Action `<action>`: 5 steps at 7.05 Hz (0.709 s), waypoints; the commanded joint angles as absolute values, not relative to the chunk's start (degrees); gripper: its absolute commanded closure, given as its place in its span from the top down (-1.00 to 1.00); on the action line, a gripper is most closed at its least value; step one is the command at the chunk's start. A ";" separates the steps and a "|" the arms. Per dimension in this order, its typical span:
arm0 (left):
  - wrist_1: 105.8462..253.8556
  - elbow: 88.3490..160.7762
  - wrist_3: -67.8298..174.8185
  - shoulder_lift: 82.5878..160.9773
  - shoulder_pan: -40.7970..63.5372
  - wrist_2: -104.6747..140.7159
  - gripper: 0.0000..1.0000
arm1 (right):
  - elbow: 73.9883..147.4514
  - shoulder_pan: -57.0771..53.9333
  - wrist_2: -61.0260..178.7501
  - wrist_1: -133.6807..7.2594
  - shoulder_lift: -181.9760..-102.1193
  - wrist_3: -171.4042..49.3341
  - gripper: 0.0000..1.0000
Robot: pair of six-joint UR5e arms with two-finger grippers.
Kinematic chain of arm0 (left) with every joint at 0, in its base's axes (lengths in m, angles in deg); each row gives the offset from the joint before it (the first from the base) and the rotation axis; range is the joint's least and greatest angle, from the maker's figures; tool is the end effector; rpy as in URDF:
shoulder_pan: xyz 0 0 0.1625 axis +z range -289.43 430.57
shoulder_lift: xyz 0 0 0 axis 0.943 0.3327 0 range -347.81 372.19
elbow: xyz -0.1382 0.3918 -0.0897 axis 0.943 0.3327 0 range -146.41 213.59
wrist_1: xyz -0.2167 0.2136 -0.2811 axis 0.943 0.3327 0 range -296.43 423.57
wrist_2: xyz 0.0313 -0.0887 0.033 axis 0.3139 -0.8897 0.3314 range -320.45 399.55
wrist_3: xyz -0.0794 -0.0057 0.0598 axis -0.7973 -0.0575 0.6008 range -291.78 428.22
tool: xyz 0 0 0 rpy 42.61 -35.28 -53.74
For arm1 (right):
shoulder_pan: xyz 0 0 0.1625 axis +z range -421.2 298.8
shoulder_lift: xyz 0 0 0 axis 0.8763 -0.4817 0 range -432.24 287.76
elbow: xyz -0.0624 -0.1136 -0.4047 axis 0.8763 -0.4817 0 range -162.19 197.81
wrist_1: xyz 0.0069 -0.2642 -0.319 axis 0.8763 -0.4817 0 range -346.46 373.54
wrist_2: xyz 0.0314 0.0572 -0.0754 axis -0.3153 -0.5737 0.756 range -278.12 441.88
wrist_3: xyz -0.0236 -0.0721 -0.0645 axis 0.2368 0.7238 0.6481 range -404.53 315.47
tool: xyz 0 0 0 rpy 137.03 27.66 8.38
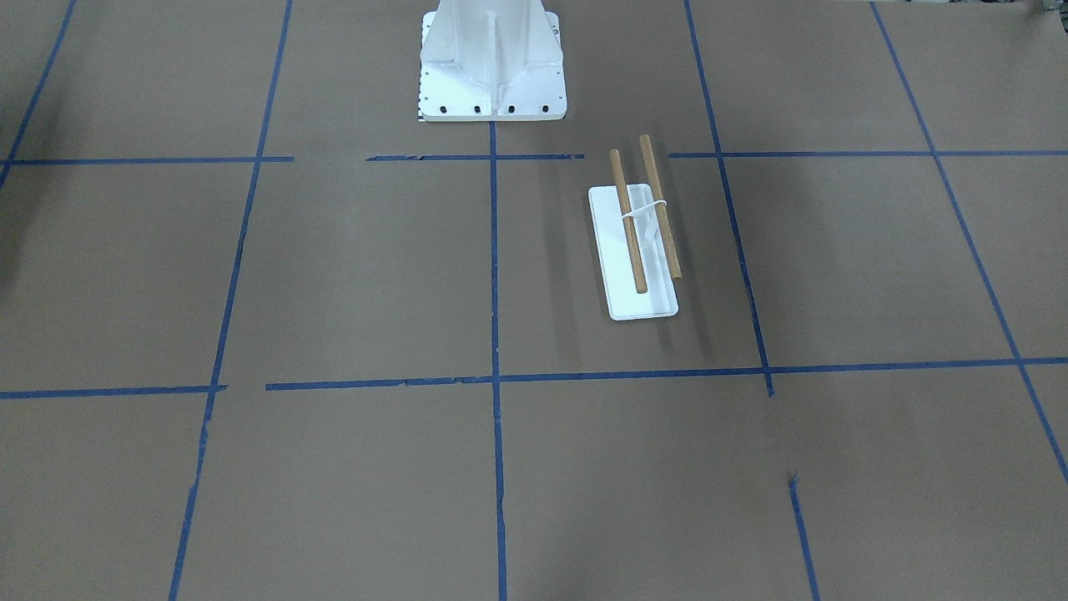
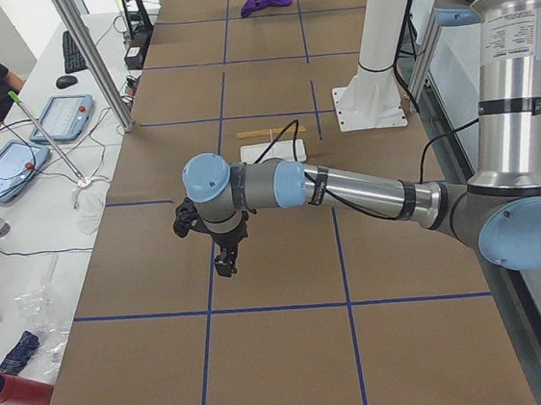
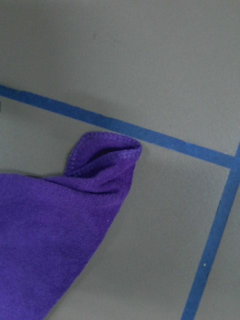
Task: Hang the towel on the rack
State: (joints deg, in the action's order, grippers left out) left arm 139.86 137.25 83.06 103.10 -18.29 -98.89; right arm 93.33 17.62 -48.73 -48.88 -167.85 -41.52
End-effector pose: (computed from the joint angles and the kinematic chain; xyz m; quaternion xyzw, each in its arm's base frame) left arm -0.0490 -0.4881 0.5533 0.0557 0.4066 0.1298 0.9026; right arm -0.0172 -0.4405 0.7822 0.0364 -0.3498 -0.1381 0.9259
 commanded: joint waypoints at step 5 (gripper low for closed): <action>139.95 137.48 83.08 103.07 -18.38 -100.10 1.00 | 91.47 17.55 -49.42 -48.87 -169.27 -41.54 -0.34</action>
